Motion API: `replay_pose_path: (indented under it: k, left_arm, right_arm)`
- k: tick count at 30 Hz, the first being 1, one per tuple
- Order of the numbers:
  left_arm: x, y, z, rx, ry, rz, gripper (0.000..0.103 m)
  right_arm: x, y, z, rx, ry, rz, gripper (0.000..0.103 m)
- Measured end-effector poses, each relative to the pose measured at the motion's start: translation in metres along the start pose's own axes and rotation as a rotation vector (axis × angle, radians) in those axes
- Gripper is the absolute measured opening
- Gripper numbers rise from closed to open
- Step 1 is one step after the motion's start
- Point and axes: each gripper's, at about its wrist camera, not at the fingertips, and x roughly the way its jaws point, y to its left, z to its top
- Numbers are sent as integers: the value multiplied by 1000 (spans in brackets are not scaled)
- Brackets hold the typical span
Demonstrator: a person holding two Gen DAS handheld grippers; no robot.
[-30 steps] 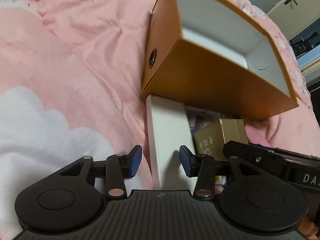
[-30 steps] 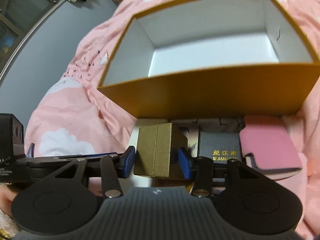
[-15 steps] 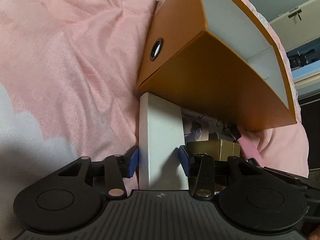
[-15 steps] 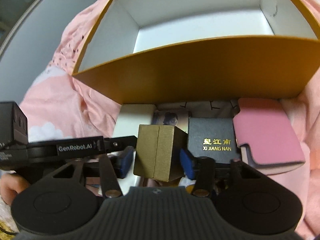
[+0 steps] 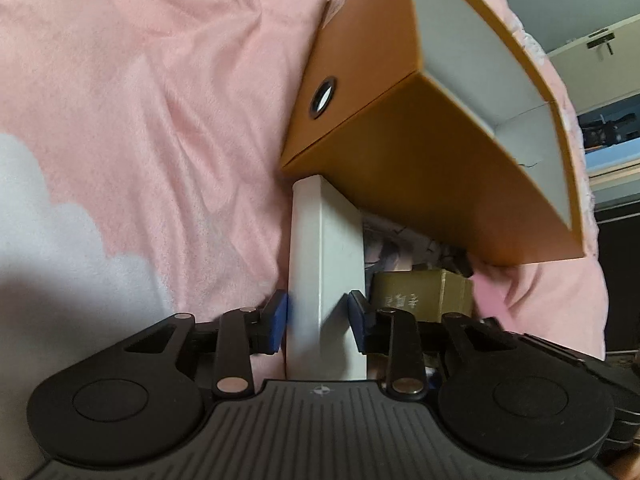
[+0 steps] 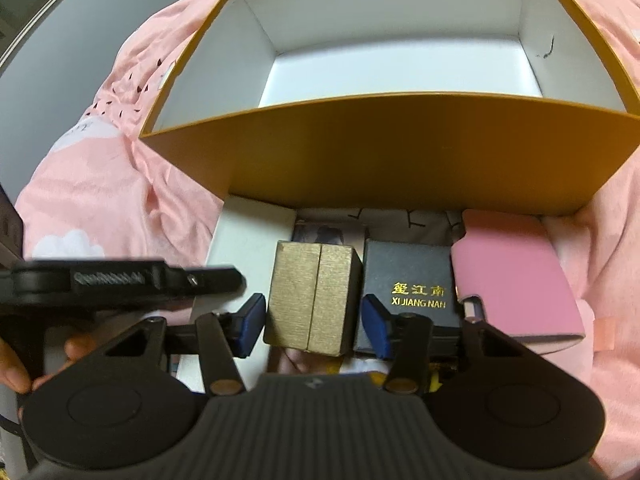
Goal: Organize objects
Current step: 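Grasp the long white box with the left tool while the right tool holds the gold box, then carry the white box and gold box over the orange box with both tools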
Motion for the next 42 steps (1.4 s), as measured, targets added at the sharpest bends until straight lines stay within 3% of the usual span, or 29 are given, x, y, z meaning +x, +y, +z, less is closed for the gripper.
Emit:
replay_pose_path:
  k: [10,16,24,32,42]
  left_arm:
    - [0,-5,-10,62,-30,31,41]
    - [3,-15,-17,159,-5,66,50]
    - [-26,-18,-33,166,-124,52,33]
    - [-77,-42,-50,254,-266,63,30]
    - [-119,-79,-51,302,-399,-43,30]
  right_arm:
    - [5,5,-2,-15,-17,3,51]
    - [0,6,-7,-10,-21,2,50]
    - [-17,11,-14,-33,-58,2,50]
    - [-44,15,-11,-85,-82,28,49]
    - [-105,25,4,-146,-184,98,49]
